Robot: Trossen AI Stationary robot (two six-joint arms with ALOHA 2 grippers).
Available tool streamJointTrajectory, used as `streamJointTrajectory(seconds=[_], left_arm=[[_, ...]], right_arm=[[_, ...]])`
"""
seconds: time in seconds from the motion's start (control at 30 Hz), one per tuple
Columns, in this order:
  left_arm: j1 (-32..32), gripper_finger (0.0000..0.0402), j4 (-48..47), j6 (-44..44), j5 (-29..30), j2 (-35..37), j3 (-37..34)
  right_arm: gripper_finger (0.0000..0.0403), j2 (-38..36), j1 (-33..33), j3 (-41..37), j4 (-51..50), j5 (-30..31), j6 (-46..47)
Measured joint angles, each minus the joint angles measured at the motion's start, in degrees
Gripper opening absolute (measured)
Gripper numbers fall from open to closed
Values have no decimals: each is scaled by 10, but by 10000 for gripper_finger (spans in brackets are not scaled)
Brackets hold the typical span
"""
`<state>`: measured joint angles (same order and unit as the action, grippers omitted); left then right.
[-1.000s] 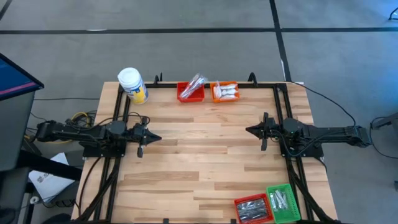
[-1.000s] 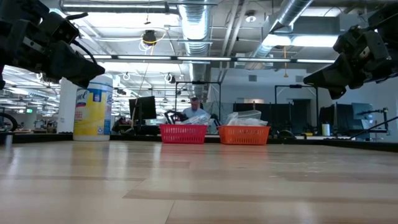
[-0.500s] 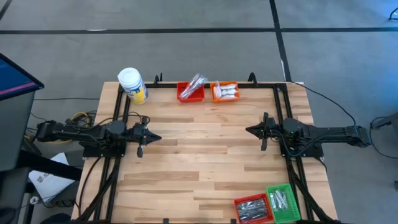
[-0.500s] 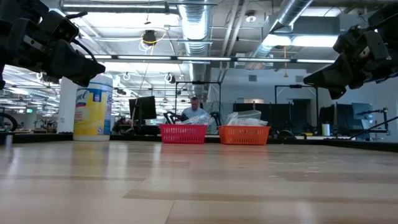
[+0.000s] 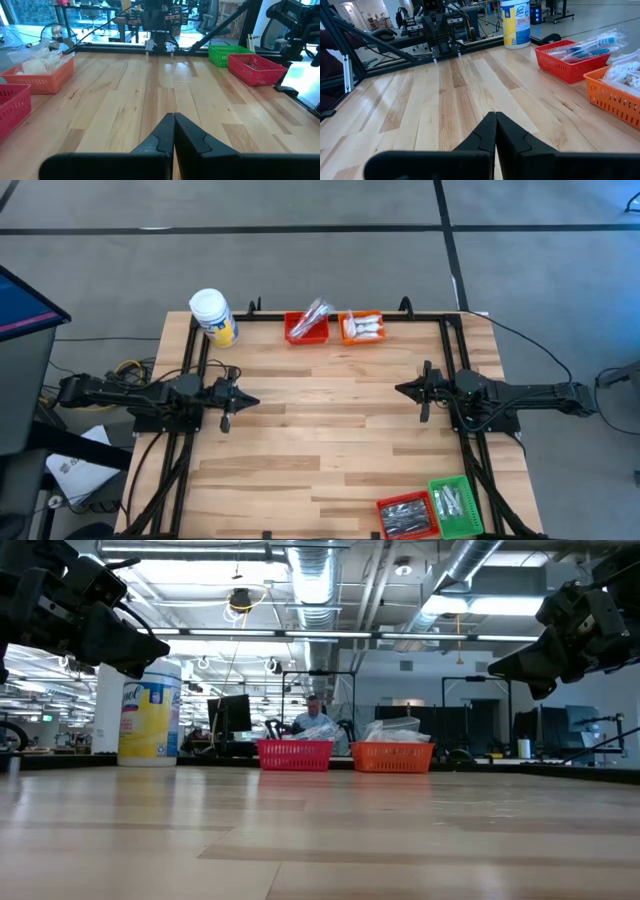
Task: Pick & Place Travel size toiletries
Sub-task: Return to Home Position
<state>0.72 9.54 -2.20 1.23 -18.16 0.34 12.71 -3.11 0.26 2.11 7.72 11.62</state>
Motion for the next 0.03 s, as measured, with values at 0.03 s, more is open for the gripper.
streamJointTrajectory(seconds=[0.03], left_arm=[[0,1,0,0,0,0,0]], right_arm=[[0,0,0,0,0,0,0]])
